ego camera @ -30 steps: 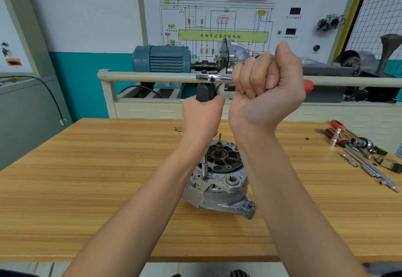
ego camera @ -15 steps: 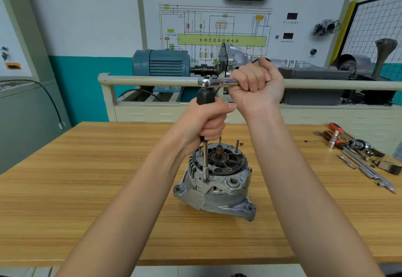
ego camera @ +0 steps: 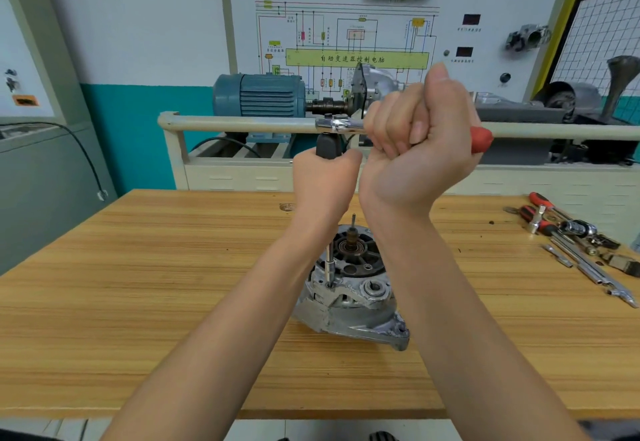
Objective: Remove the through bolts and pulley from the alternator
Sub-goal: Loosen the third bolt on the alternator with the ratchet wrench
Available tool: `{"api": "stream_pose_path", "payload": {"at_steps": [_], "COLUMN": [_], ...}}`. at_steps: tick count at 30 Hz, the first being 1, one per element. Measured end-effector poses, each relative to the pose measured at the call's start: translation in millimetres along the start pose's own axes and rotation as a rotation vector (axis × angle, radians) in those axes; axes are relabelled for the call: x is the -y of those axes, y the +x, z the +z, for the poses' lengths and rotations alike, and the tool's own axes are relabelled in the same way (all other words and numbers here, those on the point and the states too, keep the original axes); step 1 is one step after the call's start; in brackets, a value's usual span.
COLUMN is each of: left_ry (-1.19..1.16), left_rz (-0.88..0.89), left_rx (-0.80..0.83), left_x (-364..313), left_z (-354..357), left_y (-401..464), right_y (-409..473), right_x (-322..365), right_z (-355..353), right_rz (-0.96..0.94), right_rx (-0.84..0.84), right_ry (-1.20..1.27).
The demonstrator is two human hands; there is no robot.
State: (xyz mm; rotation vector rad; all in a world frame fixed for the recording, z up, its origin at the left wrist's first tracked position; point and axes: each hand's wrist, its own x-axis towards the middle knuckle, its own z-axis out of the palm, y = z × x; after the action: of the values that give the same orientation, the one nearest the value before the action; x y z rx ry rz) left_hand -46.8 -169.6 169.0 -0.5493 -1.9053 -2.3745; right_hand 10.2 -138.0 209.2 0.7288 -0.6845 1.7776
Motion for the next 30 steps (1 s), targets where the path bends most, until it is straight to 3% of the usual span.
{"api": "stream_pose_path", "payload": {"at_steps": [3, 10, 12, 18, 21, 26, 30], "left_ry": [-0.014, -0.181, -0.19, -0.118, -0.087, -0.002, 0.022], "left_rz": [0.004, -0.085, -0.09, -0.063, -0.034, -0.029, 0.039], "left_rx": [0.122, 0.735, 0.775, 0.574, 0.338, -0.042, -0.1], "left_x": [2, -5, -4, -1, 0, 1, 5], "left_z": [-5, -30, -27, -18, -12, 1, 4], "left_y": [1, 7, 5, 3, -1, 1, 0], "right_y": [7, 41, 42, 39, 28, 5, 1], "right_x": [2, 1, -4, 0, 4, -1, 0], "right_z": [-4, -40, -46, -44, -32, -4, 0], "right_rz": [0.092, 0.621, 0.668, 0.579, 0.452, 0.079, 0.013], "right_rx": [-0.006, -0.231, -0.277, -0.295, -0.183, 0.01, 0.012], "right_ry": [0.032, 0.461, 0.563, 0.517, 0.361, 0.039, -0.019]}}
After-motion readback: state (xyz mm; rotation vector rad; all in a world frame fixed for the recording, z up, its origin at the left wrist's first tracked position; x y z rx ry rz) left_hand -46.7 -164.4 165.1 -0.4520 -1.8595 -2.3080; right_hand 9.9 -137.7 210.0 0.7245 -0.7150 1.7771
